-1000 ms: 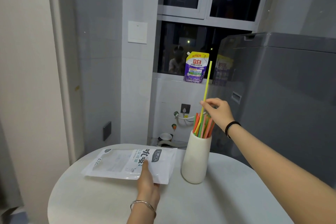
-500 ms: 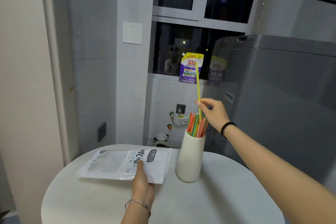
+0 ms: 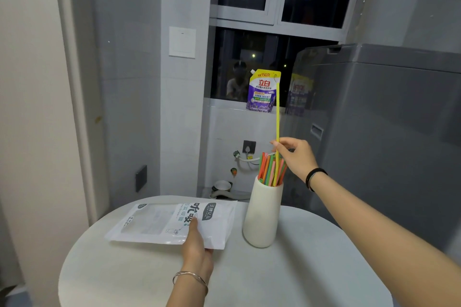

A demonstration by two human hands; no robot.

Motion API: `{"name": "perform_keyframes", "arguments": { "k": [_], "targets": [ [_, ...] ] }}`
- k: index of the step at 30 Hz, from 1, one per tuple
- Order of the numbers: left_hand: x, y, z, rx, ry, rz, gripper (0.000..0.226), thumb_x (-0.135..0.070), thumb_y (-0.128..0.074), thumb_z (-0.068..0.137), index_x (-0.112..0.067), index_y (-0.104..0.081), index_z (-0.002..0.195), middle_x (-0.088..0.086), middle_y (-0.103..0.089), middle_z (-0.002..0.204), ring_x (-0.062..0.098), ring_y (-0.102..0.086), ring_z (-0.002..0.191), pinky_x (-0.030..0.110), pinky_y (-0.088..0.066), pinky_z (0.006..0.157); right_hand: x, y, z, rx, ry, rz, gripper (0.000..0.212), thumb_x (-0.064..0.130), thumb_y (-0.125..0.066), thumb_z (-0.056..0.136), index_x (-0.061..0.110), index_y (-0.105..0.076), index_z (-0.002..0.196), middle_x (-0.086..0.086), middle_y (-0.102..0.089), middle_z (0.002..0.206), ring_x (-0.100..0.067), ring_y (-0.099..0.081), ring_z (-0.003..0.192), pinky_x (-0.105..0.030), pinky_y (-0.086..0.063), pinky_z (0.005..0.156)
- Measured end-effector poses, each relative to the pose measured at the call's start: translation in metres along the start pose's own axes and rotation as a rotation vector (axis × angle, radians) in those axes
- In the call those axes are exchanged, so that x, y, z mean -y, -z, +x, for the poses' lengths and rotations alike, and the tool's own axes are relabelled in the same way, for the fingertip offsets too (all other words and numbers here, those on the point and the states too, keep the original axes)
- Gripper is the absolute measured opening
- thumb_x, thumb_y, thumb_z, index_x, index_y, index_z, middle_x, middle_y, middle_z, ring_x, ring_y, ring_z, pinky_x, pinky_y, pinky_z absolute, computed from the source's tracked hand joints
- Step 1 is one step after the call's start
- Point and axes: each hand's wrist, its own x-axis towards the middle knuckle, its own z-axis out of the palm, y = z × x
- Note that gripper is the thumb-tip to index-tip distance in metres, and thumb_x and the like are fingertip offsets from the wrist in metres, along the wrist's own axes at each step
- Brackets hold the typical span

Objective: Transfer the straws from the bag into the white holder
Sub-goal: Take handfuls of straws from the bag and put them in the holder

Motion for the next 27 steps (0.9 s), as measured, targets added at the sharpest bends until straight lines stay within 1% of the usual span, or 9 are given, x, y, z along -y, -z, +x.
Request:
{"name": "perform_keyframes", "arguments": {
  "k": [3, 5, 8, 12, 15, 18, 21, 24, 27],
  "targets": [
    [0.001, 0.000, -0.001, 0.005, 0.001, 0.005, 0.041, -0.021, -0.053, 0.097, -0.014, -0.048, 0.137, -0.004, -0.061, 0.090, 0.014, -0.058, 0.076, 0.032, -0.050, 0.069, -0.004, 0.001, -0.003, 0.016, -0.010, 0.049, 0.022, 0.023, -0.057, 0.091, 0.012, -0.070, 0.105, -0.004, -0.071, 0.095, -0.013, -0.062, 0.090, -0.021, -0.046, 0.079],
    [0.001, -0.001, -0.001, 0.003, -0.005, 0.007, 0.041, -0.021, -0.053, 0.097, -0.014, -0.047, 0.137, -0.001, -0.063, 0.098, 0.016, -0.059, 0.079, 0.036, -0.051, 0.076, -0.003, 0.002, -0.004, -0.005, -0.017, 0.083, 0.022, 0.022, -0.057, 0.091, 0.012, -0.070, 0.106, -0.003, -0.071, 0.096, -0.016, -0.063, 0.097, -0.030, -0.046, 0.089],
    [0.001, -0.002, -0.001, -0.004, -0.007, 0.007, 0.042, -0.021, -0.052, 0.098, -0.014, -0.047, 0.138, 0.003, -0.061, 0.110, 0.020, -0.060, 0.089, 0.039, -0.047, 0.089, -0.003, 0.005, -0.004, -0.021, -0.022, 0.098, 0.021, 0.022, -0.057, 0.091, 0.012, -0.070, 0.104, -0.003, -0.072, 0.097, -0.018, -0.063, 0.100, -0.028, -0.044, 0.087],
    [0.001, -0.001, 0.000, 0.020, 0.009, 0.011, 0.040, -0.022, -0.052, 0.098, -0.014, -0.048, 0.137, -0.002, -0.062, 0.097, 0.018, -0.060, 0.085, 0.035, -0.050, 0.075, -0.013, 0.003, -0.003, 0.006, -0.070, -0.053, 0.027, 0.029, -0.059, 0.090, 0.010, -0.072, 0.104, -0.006, -0.071, 0.106, -0.019, -0.061, 0.104, -0.037, -0.047, 0.095],
    [0.002, 0.000, 0.001, 0.019, 0.009, 0.013, 0.041, -0.023, -0.052, 0.098, -0.014, -0.047, 0.138, -0.002, -0.061, 0.093, 0.022, -0.059, 0.095, 0.034, -0.049, 0.074, -0.019, 0.002, -0.003, 0.048, -0.118, -0.112, 0.028, 0.031, -0.060, 0.089, 0.010, -0.071, 0.104, -0.005, -0.068, 0.113, -0.022, -0.057, 0.110, -0.044, -0.044, 0.101],
    [0.001, 0.000, 0.000, 0.021, 0.005, 0.014, 0.040, -0.022, -0.052, 0.098, -0.014, -0.048, 0.137, -0.002, -0.062, 0.094, 0.018, -0.060, 0.083, 0.033, -0.048, 0.072, -0.023, 0.003, -0.004, 0.126, -0.128, -0.163, 0.025, 0.028, -0.062, 0.087, 0.011, -0.072, 0.103, -0.004, -0.062, 0.122, -0.022, -0.053, 0.117, -0.048, -0.039, 0.106],
    [0.001, 0.000, 0.000, 0.011, 0.004, 0.011, 0.041, -0.022, -0.052, 0.097, -0.014, -0.047, 0.138, 0.003, -0.061, 0.111, 0.017, -0.060, 0.082, 0.033, -0.049, 0.071, -0.016, 0.004, -0.003, 0.089, -0.094, -0.109, 0.036, 0.024, -0.063, 0.087, 0.014, -0.061, 0.121, -0.004, -0.056, 0.130, -0.022, -0.048, 0.124, -0.038, -0.039, 0.105],
    [0.001, -0.001, 0.000, 0.007, 0.012, 0.004, 0.041, -0.022, -0.053, 0.097, -0.013, -0.048, 0.137, 0.001, -0.063, 0.102, 0.014, -0.059, 0.077, 0.034, -0.050, 0.072, -0.003, 0.005, 0.002, 0.037, -0.034, 0.019, 0.056, 0.019, -0.065, 0.086, 0.017, -0.040, 0.136, -0.005, -0.055, 0.131, -0.019, -0.047, 0.125, -0.029, -0.038, 0.095],
    [0.002, -0.002, 0.001, 0.004, 0.018, 0.006, 0.041, -0.021, -0.053, 0.097, -0.013, -0.048, 0.137, 0.001, -0.062, 0.101, 0.014, -0.058, 0.076, 0.035, -0.051, 0.073, 0.008, 0.004, 0.006, -0.022, 0.035, 0.075, 0.070, 0.015, -0.063, 0.087, 0.025, -0.024, 0.144, -0.002, -0.057, 0.121, -0.014, -0.051, 0.113, -0.024, -0.041, 0.088]
  ]
}}
